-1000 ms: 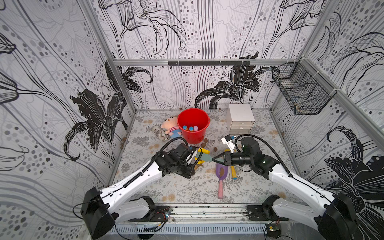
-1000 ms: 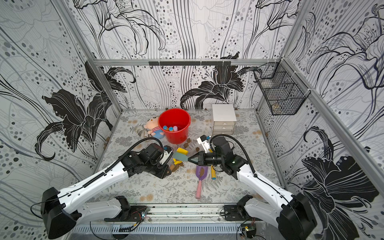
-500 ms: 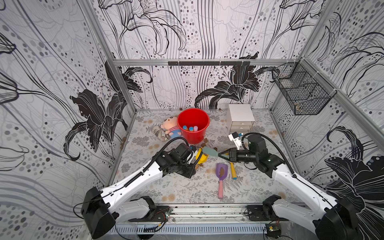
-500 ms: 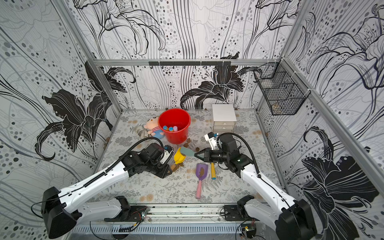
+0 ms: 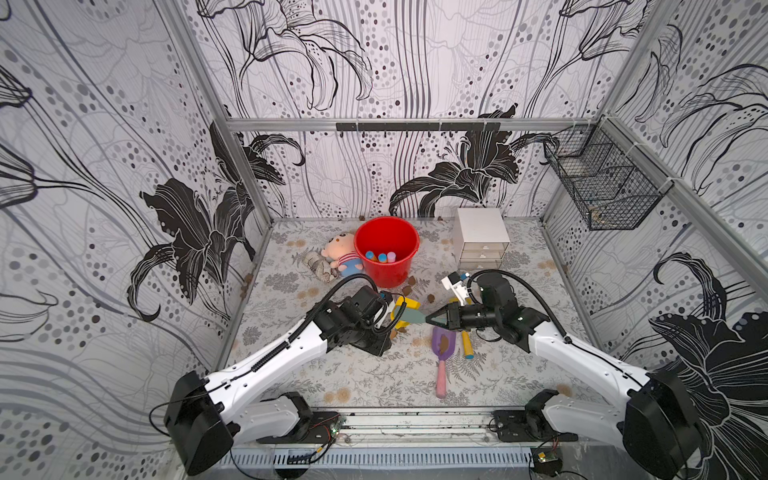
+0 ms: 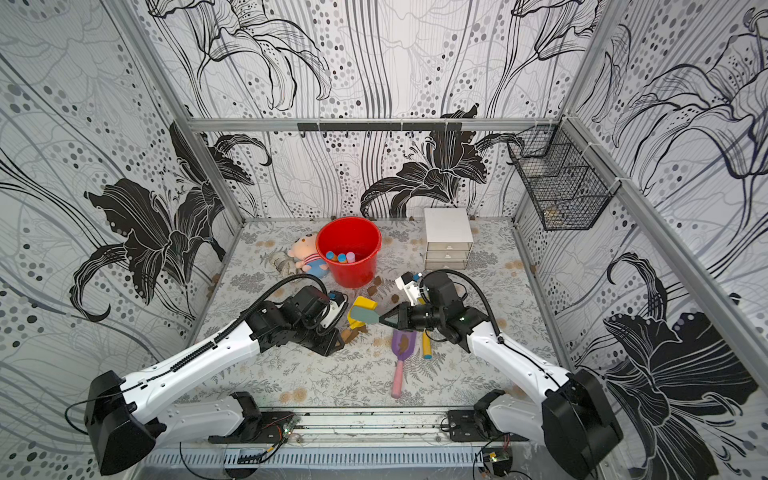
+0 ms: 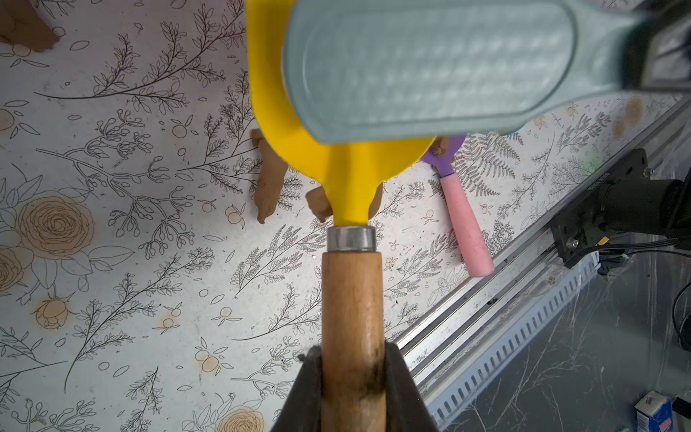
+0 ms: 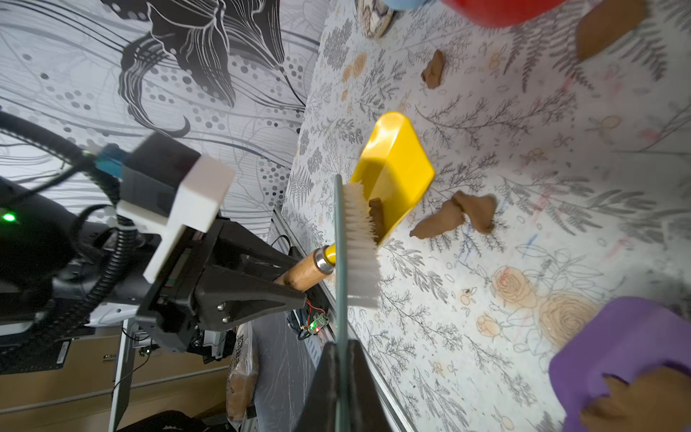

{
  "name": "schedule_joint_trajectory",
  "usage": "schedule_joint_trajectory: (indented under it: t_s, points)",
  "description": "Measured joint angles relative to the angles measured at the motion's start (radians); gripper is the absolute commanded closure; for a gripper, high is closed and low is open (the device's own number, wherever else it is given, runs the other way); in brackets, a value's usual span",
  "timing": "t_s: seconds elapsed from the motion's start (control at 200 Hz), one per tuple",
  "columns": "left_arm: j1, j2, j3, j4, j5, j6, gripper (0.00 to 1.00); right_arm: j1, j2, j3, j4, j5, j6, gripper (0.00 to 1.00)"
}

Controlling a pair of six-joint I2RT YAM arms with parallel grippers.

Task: Brush the soil off the hand trowel and place it into the bucket
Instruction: Brush off the soil from the hand trowel.

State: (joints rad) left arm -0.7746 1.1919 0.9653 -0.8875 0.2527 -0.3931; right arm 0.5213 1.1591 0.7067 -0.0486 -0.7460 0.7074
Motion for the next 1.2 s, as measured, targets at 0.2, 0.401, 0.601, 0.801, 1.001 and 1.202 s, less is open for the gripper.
schedule_joint_trajectory:
  t_s: [0.2,0.401,0.601,0.801,1.001,1.202]
  points:
    - [0.0,0.006,0.0,-0.006,0.0,-0.004,1.0,-0.073,-0.086,0.006,-0.031,0.006,-0.007,1.0]
    - [0.0,0.028,0.0,-0.007,0.0,-0.004,1.0,0.02,-0.093,-0.024,0.003,0.029,0.038,1.0]
    - [0.0,0.029,0.0,-0.007,0.0,-0.005,1.0,0.135,0.007,-0.034,0.069,0.044,0.074,1.0]
    - [0.0,0.03,0.0,-0.011,0.0,-0.008,1.0,0.067,0.033,-0.027,0.047,0.027,0.027,1.0]
    - [0.001,0.033,0.0,-0.009,0.003,-0.008,1.0,-0.076,-0.072,-0.026,-0.003,0.006,0.003,1.0]
    - [0.001,0.04,0.0,-0.01,0.003,-0.012,1.0,-0.026,-0.109,-0.052,0.037,0.013,0.041,1.0]
